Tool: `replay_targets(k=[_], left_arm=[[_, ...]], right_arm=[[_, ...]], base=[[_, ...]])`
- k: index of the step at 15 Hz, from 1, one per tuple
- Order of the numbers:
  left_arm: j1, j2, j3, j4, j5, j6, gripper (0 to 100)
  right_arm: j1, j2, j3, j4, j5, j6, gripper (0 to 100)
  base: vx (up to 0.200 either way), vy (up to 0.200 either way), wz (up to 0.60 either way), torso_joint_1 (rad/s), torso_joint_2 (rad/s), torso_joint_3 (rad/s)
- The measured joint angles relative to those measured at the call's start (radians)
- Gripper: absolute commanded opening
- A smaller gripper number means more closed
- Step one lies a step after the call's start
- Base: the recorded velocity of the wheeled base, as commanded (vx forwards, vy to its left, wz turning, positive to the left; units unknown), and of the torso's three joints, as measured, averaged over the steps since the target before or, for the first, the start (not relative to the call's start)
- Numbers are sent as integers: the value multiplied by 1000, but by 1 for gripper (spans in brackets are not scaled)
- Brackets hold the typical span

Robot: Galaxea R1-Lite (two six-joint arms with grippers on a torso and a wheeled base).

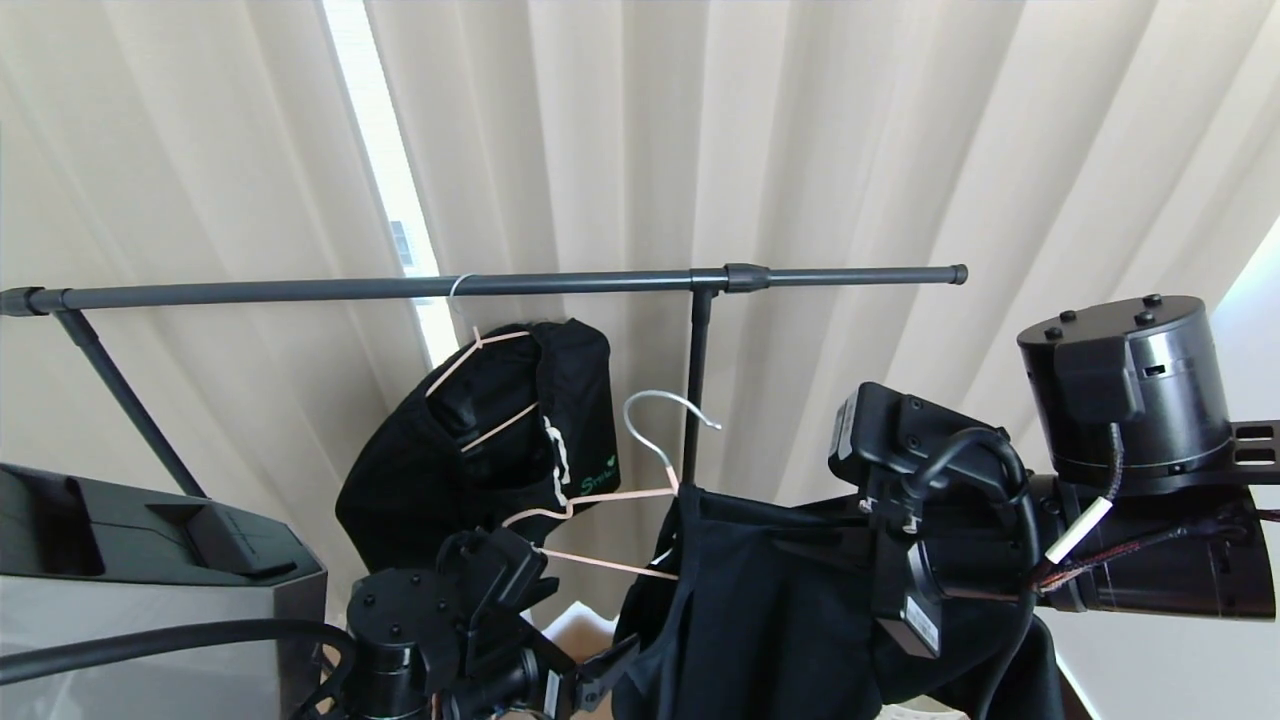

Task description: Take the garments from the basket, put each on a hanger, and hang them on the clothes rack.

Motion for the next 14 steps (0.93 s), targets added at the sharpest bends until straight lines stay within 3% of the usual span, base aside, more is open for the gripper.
replay_targets(k=[14], left_arm=[[-60, 44, -1, 0, 49, 0, 100]], right_arm=[[61, -16, 53, -102, -1, 1, 0]], base=[[0, 0, 0, 0, 0, 0]])
